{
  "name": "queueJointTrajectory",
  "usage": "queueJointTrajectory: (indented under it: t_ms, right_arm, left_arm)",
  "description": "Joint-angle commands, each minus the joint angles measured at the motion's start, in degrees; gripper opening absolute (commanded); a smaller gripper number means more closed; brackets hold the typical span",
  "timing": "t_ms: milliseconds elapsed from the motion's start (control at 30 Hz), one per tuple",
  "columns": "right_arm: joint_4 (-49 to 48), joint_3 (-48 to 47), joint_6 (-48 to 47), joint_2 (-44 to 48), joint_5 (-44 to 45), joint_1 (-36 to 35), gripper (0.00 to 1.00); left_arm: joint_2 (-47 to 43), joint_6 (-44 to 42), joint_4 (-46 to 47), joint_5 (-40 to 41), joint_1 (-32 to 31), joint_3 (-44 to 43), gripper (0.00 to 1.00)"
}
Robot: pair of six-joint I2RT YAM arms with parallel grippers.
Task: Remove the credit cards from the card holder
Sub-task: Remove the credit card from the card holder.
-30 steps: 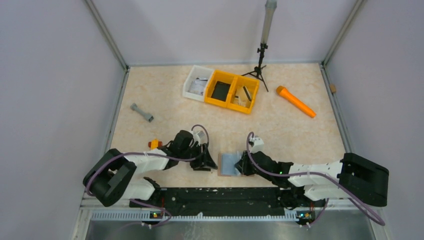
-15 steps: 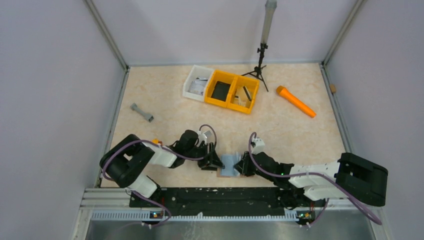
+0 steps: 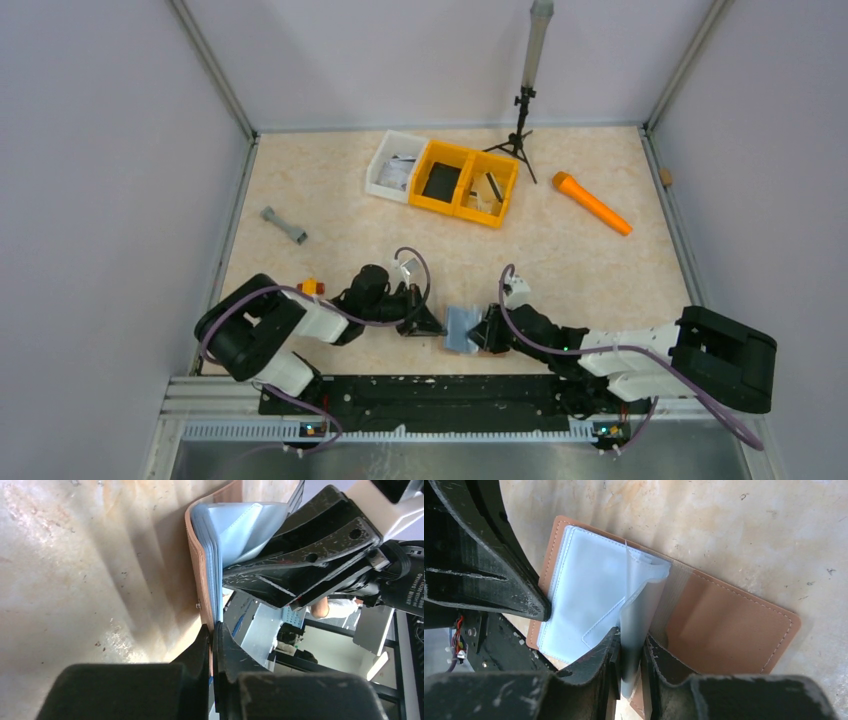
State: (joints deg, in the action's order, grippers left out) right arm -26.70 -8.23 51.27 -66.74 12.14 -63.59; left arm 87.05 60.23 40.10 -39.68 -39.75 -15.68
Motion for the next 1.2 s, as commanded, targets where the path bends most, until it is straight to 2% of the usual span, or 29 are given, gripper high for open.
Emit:
queueJointTrajectory:
  t_ms: [0, 167, 267, 367, 467, 567, 867, 1000, 1167]
  right_arm:
    - [-0.44, 0.75, 0.17, 0.92, -1.15, 0.33, 0.26]
    - [15.05, -5.63, -3.28, 2.64, 1.82, 0.26, 0.63]
    - [26.61, -10.96, -5.74, 2.41, 4.35, 0.27, 0.74]
    - [34.27, -14.77, -7.82, 2.22, 5.87, 0.21, 0.86]
    - [41.63, -18.66, -8.99, 0.14, 8.27, -0.12, 0.9]
    - [44.66, -21.29, -9.2, -0.76, 9.93, -0.8, 0.91]
    - [40.95, -25.34, -11.51, 5.43, 9.2, -2.48, 0.91]
    - [38.69, -28.4, -12.77, 2.64, 7.86, -3.58, 0.9]
    - [41.03, -34.19, -13.77, -4.76, 11.55, -6.55, 0.9]
  left_arm:
    - [-2.59, -0.8, 3.27, 0.14, -0.07, 0.18, 0.0]
    - [-7.52, -3.98, -6.81, 2.1, -0.03, -1.27, 0.0]
    - [-11.73, -7.37, -17.02, 5.35, 0.02, -3.42, 0.0]
    - [-15.32, -9.02, -22.85, 7.23, -0.03, -4.78, 0.0]
    - [-17.3, -9.65, -25.75, 7.4, 0.0, -5.63, 0.0]
    - [-18.43, -9.88, -26.8, 7.12, -0.03, -5.97, 0.0]
    - [-19.99, -12.14, -35.42, 10.11, -0.07, -8.39, 0.0]
    - [-20.46, -12.03, -35.98, 10.36, -0.09, -8.62, 0.0]
    - [-20.68, -11.7, -36.32, 10.35, -0.07, -8.66, 0.0]
